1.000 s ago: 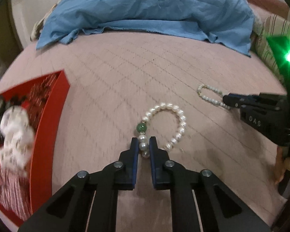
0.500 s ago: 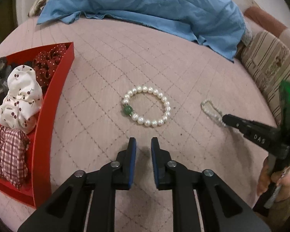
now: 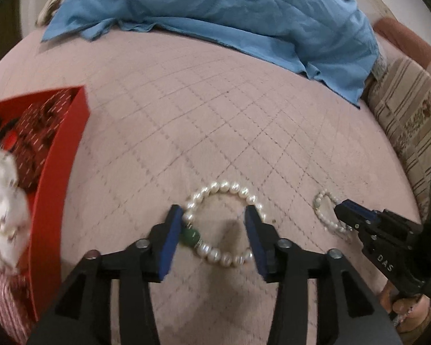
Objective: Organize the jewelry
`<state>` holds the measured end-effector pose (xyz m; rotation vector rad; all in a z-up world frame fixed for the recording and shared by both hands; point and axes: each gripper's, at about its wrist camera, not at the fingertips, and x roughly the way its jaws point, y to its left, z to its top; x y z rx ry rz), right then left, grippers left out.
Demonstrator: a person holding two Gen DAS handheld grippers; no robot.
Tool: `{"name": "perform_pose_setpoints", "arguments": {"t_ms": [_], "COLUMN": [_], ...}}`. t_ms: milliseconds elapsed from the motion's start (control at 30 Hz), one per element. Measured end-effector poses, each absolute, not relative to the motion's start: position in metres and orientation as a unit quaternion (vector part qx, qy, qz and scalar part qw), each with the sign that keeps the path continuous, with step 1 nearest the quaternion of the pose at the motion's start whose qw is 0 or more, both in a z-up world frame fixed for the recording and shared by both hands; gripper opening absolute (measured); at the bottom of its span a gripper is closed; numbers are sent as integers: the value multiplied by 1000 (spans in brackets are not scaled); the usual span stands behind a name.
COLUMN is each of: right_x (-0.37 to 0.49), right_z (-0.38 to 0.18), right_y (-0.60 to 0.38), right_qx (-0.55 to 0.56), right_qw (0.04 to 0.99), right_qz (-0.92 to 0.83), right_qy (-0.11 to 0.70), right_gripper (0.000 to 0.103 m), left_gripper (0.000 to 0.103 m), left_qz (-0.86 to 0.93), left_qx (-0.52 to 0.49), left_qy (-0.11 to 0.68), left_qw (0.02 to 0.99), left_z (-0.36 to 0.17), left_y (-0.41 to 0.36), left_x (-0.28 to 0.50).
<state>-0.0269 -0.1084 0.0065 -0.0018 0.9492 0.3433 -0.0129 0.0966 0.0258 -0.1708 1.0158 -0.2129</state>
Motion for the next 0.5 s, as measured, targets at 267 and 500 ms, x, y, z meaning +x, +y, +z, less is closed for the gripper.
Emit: {"name": "perform_pose_setpoints", "arguments": {"t_ms": [267,500], "right_x": [-20,-19], "right_z": [5,7], "right_y": [-105,-98], "right_qx": [-5,-21], "right_qw": [876,878], "right_qz": [173,180], "right_qy": [450,444], "right_gripper": [17,10], "left_gripper": [70,19], "left_qz": [-95,-76], "left_qx": [17,19], "left_qy": [467,468], "left_qw": [879,880], "left_z": [17,23], "left_y": [64,77], "left_x": [-12,-12]}}
